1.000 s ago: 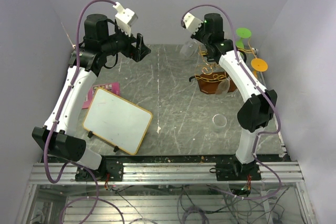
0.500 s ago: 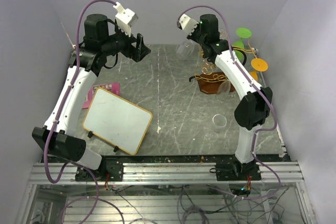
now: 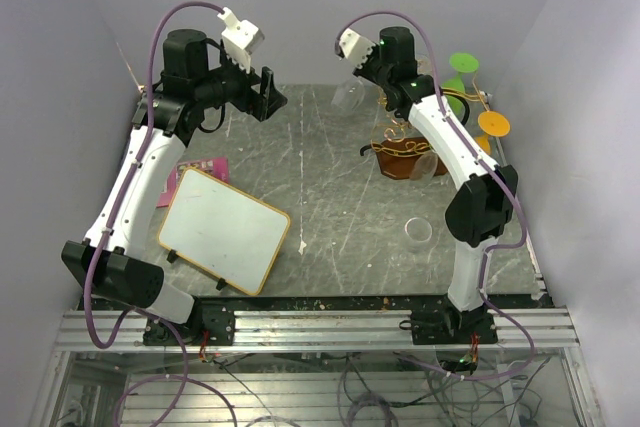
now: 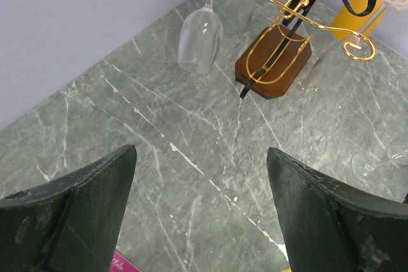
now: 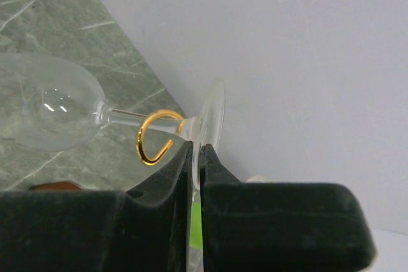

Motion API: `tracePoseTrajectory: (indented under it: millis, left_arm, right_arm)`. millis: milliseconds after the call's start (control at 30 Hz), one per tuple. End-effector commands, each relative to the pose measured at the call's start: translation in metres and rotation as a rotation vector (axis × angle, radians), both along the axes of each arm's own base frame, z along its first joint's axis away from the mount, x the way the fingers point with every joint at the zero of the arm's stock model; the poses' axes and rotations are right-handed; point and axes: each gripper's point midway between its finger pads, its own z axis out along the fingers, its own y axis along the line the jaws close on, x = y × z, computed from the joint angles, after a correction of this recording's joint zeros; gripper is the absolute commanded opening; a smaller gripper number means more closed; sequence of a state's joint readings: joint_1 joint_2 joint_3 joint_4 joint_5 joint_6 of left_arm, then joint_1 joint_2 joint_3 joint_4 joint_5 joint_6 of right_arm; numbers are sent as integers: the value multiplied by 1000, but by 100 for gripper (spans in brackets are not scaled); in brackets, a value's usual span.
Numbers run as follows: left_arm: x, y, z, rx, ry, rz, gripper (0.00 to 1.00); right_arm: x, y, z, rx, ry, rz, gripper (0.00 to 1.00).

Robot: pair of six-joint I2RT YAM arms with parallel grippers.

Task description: Place the wine glass upside down on the wine glass rack

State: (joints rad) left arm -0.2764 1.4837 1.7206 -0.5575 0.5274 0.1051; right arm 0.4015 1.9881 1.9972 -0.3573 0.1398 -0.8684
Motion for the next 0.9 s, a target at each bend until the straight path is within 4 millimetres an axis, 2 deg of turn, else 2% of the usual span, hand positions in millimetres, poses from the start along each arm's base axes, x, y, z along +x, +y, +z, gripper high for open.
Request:
tracePoseTrajectory:
  millis: [0, 867]
  left_arm:
    - [-6, 4, 10, -2, -34, -5, 93]
    - [-5, 6, 2, 9, -32, 0, 93]
  right_arm:
    - [-2, 12, 27, 43, -51, 49, 0]
    - [-30, 17, 21, -32, -3, 88, 1]
